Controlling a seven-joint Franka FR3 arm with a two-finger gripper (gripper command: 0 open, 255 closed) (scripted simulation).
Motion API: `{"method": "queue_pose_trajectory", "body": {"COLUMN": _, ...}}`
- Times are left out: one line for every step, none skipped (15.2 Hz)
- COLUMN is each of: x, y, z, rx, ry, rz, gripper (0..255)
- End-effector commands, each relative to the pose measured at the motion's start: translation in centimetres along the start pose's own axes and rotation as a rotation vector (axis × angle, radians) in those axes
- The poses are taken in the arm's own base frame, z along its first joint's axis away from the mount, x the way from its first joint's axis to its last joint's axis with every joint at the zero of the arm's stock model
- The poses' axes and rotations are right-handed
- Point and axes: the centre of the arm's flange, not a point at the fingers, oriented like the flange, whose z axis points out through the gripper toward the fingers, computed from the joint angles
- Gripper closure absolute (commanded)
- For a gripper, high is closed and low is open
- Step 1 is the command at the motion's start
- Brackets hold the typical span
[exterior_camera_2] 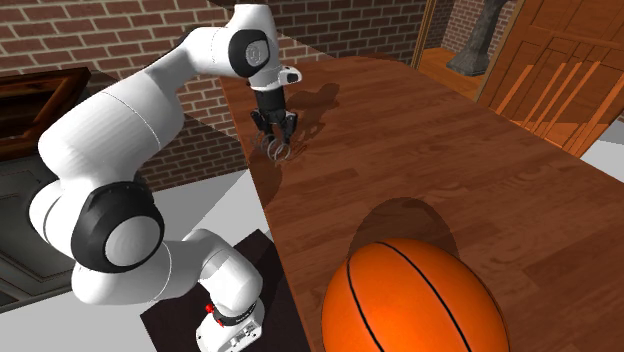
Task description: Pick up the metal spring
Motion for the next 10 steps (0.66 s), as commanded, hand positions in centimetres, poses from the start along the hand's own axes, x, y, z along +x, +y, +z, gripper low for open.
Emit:
{"method": "queue_pose_trajectory", "body": {"x": 0.0, "y": 0.2, "z": -1.0, "rx": 0.000, "ry": 0.000, "rz": 0.000, "gripper": 255}}
{"method": "queue_pose_trajectory", "body": {"x": 0.0, "y": 0.2, "z": -1.6, "rx": 0.000, "ry": 0.000, "rz": 0.000, "gripper": 255}}
{"method": "queue_pose_trajectory", "body": {"x": 0.0, "y": 0.3, "z": -2.1, "rx": 0.000, "ry": 0.000, "rz": 0.000, "gripper": 255}}
{"method": "queue_pose_trajectory", "body": {"x": 0.0, "y": 0.3, "z": -2.6, "rx": 0.000, "ry": 0.000, "rz": 0.000, "gripper": 255}}
{"method": "queue_pose_trajectory", "body": {"x": 0.0, "y": 0.4, "z": -3.1, "rx": 0.000, "ry": 0.000, "rz": 0.000, "gripper": 255}}
{"method": "queue_pose_trajectory", "body": {"x": 0.0, "y": 0.4, "z": -3.7, "rx": 0.000, "ry": 0.000, "rz": 0.000, "gripper": 255}}
{"method": "queue_pose_trajectory", "body": {"x": -0.1, "y": 0.5, "z": -4.2, "rx": 0.000, "ry": 0.000, "rz": 0.000, "gripper": 255}}
{"method": "queue_pose_trajectory", "body": {"x": -0.1, "y": 0.5, "z": -4.7, "rx": 0.000, "ry": 0.000, "rz": 0.000, "gripper": 255}}
{"method": "queue_pose_trajectory", "body": {"x": -0.1, "y": 0.5, "z": -4.8, "rx": 0.000, "ry": 0.000, "rz": 0.000, "gripper": 255}}
{"method": "queue_pose_trajectory", "body": {"x": -0.1, "y": 0.5, "z": -4.8, "rx": 0.000, "ry": 0.000, "rz": 0.000, "gripper": 255}}
